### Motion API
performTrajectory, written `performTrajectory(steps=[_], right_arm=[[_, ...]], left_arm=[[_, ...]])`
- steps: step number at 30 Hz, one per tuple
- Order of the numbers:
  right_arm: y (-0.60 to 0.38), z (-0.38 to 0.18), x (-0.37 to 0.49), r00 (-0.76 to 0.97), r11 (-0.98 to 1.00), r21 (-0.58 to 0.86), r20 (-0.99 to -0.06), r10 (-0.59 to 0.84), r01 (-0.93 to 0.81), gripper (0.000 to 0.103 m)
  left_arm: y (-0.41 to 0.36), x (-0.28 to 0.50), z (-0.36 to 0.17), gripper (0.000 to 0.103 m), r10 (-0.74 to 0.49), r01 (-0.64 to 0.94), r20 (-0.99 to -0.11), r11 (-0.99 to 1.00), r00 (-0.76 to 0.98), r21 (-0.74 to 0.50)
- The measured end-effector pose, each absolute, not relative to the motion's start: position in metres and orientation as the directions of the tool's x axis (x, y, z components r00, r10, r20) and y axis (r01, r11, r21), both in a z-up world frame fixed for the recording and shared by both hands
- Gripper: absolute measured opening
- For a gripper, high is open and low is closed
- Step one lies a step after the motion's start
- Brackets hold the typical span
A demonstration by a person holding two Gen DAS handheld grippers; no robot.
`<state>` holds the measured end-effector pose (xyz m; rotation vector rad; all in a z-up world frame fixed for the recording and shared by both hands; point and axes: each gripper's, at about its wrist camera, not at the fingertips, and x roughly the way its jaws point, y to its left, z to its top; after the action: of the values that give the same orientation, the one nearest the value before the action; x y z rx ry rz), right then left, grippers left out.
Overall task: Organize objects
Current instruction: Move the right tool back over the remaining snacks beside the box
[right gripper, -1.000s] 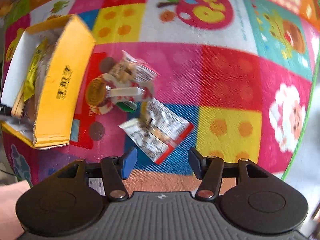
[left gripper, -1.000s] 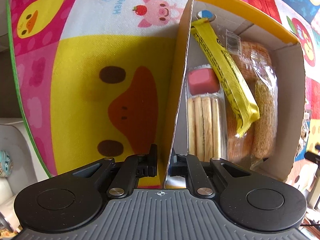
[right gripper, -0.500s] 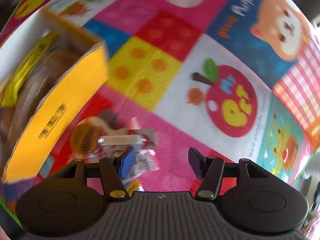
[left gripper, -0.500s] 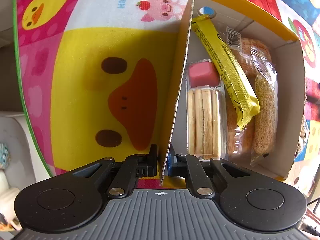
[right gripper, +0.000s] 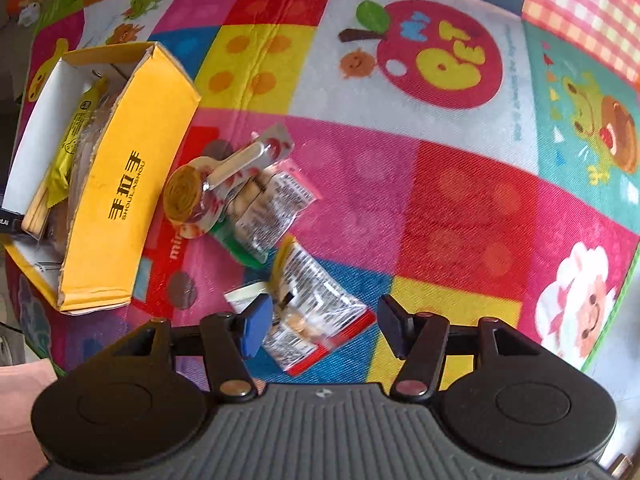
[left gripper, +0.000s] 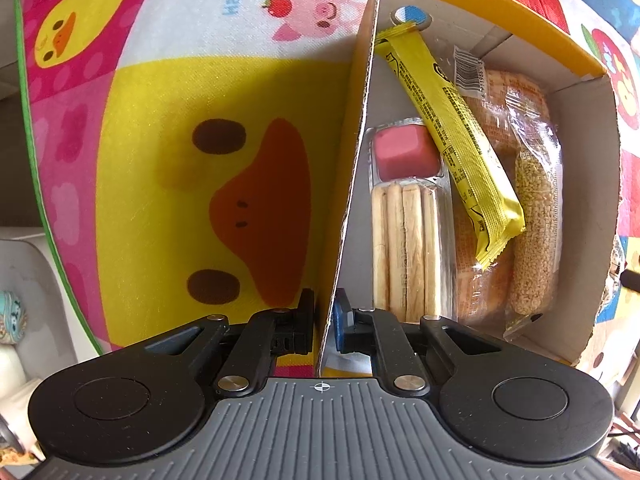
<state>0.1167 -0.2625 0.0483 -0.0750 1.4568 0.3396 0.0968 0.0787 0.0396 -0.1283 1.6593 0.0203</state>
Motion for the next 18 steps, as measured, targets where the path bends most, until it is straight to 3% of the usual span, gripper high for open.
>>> performTrajectory(steps=[4, 6, 8, 11, 14, 18], right_arm=[[-0.241, 0.041, 0.109, 0.036, 0.923, 0.164, -0.981, 0.189, -0.349, 0.059], [-0.224, 0.034, 0.105, 0.034, 0.876, 0.093, -0.992, 0.123, -0.474, 0.066], [-0.215, 0.031, 0.105, 0.085, 0.838, -0.008, -0.995, 0.046, -0.546, 0.067], [-0.226, 0.038, 0.122, 0.146, 0.894, -0.06, -0.989, 0.006, -0.444, 0.067], [-0.237, 0.054, 0.136, 0.174, 0.938, 0.012, -0.982, 0.077, -0.347, 0.067], [-0.208, 0.061, 0.132, 0.233, 0.855, -0.049, -0.969, 0.085, -0.517, 0.067]], left_arm=[[0.075, 0.094, 0.038, 0.011, -0.074, -0.092, -0.993, 0.994, -0.091, -0.065], [0.074, 0.096, 0.039, 0.011, -0.074, -0.094, -0.993, 0.993, -0.091, -0.065], [0.074, 0.096, 0.039, 0.011, -0.075, -0.102, -0.993, 0.993, -0.088, -0.066], [0.074, 0.094, 0.039, 0.011, -0.079, -0.114, -0.994, 0.991, -0.081, -0.069], [0.078, 0.092, 0.038, 0.011, -0.085, -0.125, -0.994, 0.989, -0.075, -0.075], [0.081, 0.089, 0.037, 0.011, -0.089, -0.137, -0.994, 0.987, -0.069, -0.079]])
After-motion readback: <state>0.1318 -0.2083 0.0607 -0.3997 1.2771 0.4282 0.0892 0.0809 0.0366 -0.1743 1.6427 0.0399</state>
